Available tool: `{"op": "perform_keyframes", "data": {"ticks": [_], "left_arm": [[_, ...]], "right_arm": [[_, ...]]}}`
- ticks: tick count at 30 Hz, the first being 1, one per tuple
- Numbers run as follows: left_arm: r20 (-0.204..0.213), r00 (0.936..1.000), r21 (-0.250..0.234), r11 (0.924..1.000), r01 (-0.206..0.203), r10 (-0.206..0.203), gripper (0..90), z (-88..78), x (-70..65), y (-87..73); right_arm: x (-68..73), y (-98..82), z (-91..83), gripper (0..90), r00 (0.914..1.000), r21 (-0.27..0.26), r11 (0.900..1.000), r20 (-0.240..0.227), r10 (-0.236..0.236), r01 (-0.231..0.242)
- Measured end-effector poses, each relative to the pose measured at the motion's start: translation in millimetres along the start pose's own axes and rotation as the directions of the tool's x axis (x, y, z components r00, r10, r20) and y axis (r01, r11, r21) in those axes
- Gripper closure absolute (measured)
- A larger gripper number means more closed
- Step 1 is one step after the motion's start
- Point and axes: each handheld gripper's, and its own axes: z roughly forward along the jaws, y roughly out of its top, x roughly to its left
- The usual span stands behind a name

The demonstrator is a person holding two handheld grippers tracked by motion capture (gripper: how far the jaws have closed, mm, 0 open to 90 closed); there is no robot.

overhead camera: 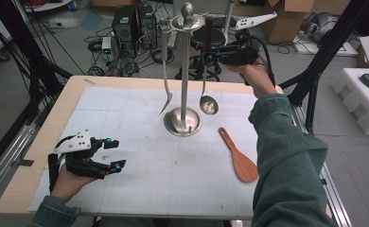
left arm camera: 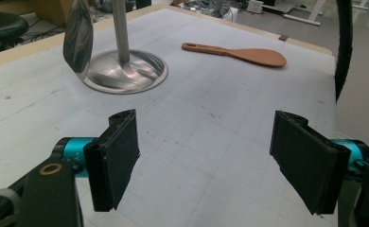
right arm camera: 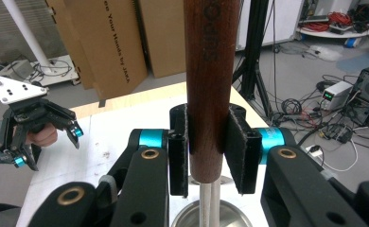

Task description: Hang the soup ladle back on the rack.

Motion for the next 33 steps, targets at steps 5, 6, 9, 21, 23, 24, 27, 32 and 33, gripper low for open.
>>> {"op": "perform_keyframes", "data": {"ticks": [5, 6, 9, 21, 23, 24, 27, 32, 33], "left_arm": [[0.001, 1.0000, 0.001, 1.0000, -0.001, 0.001, 24.9, 0.1, 0.1, 0.0], [0.000, 1.0000, 0.000, 1.0000, -0.002, 0.002, 24.9, 0.0, 0.1, 0.0], [-0.001, 1.0000, -0.001, 1.0000, 0.000, 0.000, 24.9, -0.2, 0.1, 0.0], [0.001, 1.0000, 0.002, 1.0000, -0.005, 0.005, 24.9, 0.1, -0.5, 0.0], [-0.001, 1.0000, 0.000, 1.0000, -0.008, 0.008, 24.9, -0.3, -0.2, 0.1], [0.001, 1.0000, -0.003, 1.0000, -0.006, 0.006, 24.9, -0.3, 0.0, 0.0], [-0.002, 1.0000, -0.003, 1.0000, -0.001, 0.001, 24.9, 0.3, 0.5, -0.1], [-0.004, 1.0000, 0.001, 1.0000, -0.003, 0.003, 24.8, 0.9, 0.8, -0.3], [-0.004, 1.0000, 0.000, 1.0000, -0.002, 0.002, 24.8, 0.8, 0.9, -0.3]], "right_arm": [[0.9, 1.6, -5.7, 69.7, 0.9999, -0.047, 0.999, 0.012, 0.008, -0.008], [1.1, 1.8, -7.4, 69.2, 0.9998, -0.051, 0.999, 0.019, 0.009, -0.008], [1.9, 1.7, -11.9, 67.1, 0.9996, -0.052, 0.999, 0.027, 0.011, -0.010], [11.3, -3.7, -25.5, 63.2, 0.9987, -0.073, 0.997, 0.046, 0.024, -0.021], [13.4, -4.6, -26.8, 62.9, 0.9986, -0.077, 0.997, 0.049, 0.022, -0.018], [14.3, -5.4, -27.4, 62.9, 0.9986, -0.079, 0.997, 0.048, 0.024, -0.020], [16.7, -7.6, -29.2, 62.6, 0.9984, -0.091, 0.996, 0.048, 0.028, -0.024], [19.6, -12.4, -31.9, 63.9, 0.9985, -0.109, 0.994, 0.045, 0.033, -0.028], [20.4, -13.0, -31.9, 64.3, 0.9985, -0.108, 0.994, 0.044, 0.031, -0.026]]}}
